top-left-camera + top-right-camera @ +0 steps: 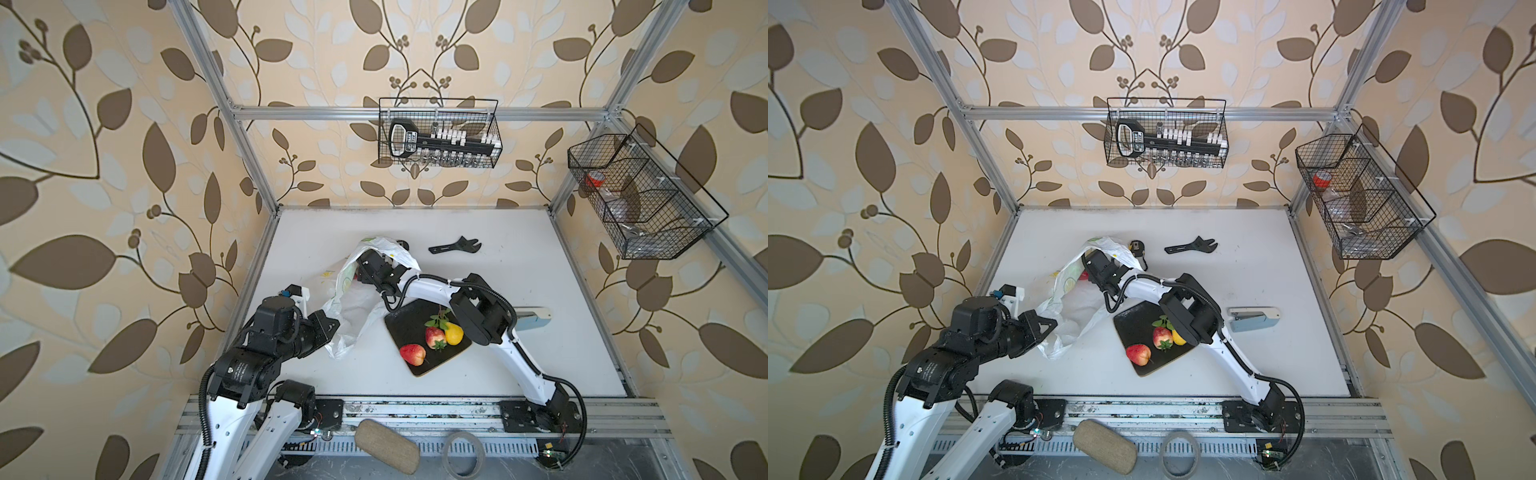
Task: Take the fake fruits out of the plastic bag
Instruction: 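Lower the right gripper into the bag toward the yellow pear, then close the right gripper on the yellow pear inside the bag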
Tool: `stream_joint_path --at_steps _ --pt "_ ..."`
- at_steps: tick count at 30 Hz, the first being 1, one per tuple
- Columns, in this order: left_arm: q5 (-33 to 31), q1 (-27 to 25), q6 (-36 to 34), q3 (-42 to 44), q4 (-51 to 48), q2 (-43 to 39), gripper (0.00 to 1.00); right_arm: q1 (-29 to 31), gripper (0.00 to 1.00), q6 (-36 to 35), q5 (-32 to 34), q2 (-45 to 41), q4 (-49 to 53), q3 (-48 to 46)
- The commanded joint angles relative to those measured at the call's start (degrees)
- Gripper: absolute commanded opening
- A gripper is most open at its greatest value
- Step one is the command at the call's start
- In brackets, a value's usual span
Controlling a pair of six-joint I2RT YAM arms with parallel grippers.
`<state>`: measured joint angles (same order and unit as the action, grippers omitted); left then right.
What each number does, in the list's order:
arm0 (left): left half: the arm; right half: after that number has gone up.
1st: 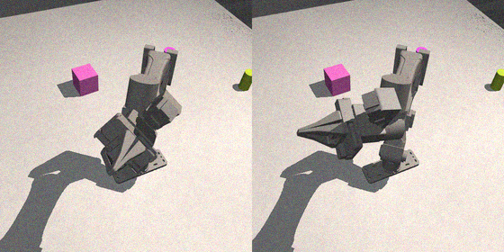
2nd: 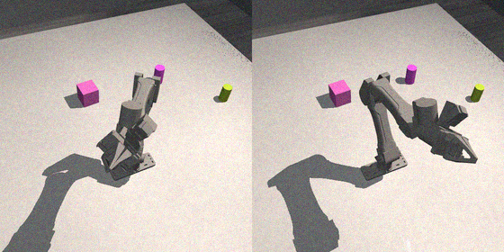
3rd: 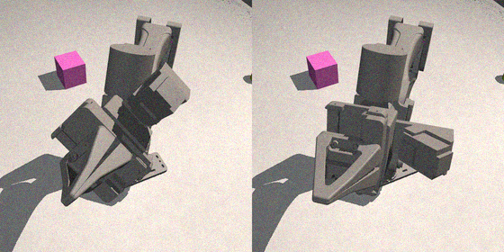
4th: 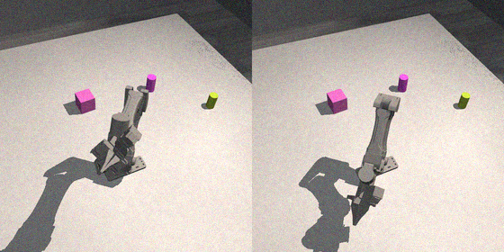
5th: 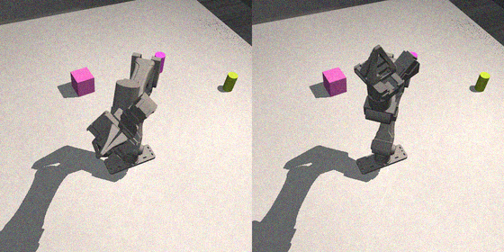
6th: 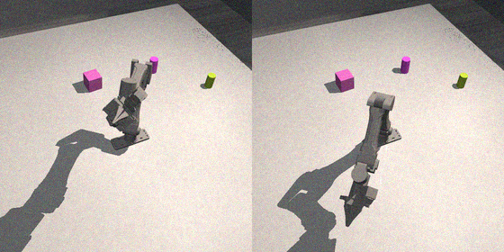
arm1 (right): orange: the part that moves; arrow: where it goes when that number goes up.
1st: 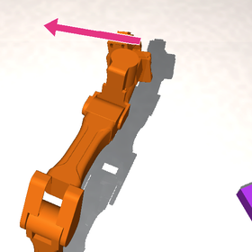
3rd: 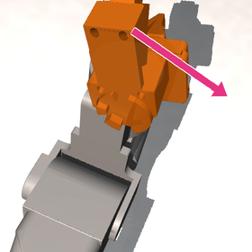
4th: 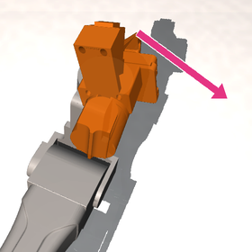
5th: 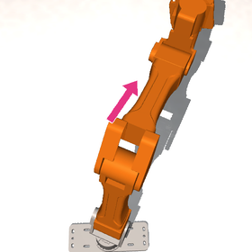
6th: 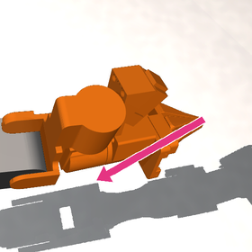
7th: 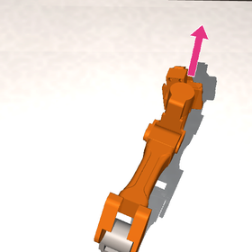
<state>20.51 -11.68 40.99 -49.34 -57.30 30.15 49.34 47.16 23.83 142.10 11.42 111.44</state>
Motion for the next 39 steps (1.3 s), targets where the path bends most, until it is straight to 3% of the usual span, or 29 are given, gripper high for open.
stream_joint_path --at_steps 1,5,8,11,17,26,32,39 --pt "-0.6 -0.4 -0.7 0.4 -0.4 -0.3 0.00 -0.4 0.79 0.3 -0.2 3.3 4.3 3.9" --pt "-0.8 -0.4 -0.5 1.3 -0.1 -0.4 0.00 -0.3 0.74 -0.6 -0.4 5.4 6.9 7.6" --pt "-1.3 -0.4 0.1 2.0 0.2 -0.9 0.00 -0.3 0.63 -2.2 -1.3 4.3 6.3 7.5" --pt "-2.3 -0.4 1.1 2.6 0.6 -1.1 0.00 0.0 0.53 -5.0 -2.6 1.2 3.9 5.5" --pt "-5.6 -0.4 4.8 4.1 2.6 -1.5 0.00 1.2 0.45 -9.3 -6.3 -6.9 0.5 -1.2" --pt "-8.9 -0.4 7.6 4.3 6.4 -0.7 0.00 2.6 0.43 -12.8 -18.2 -19.9 -2.9 -17.6" --pt "-9.6 -0.4 7.6 4.2 8.3 0.6 0.00 2.6 0.43 -16.0 -28.2 -24.4 -1.5 -22.2" --pt "-10.1 -0.4 7.4 1.2 11.4 0.9 0.00 2.5 0.43 -21.0 -27.0 -18.9 0.4 -18.8"
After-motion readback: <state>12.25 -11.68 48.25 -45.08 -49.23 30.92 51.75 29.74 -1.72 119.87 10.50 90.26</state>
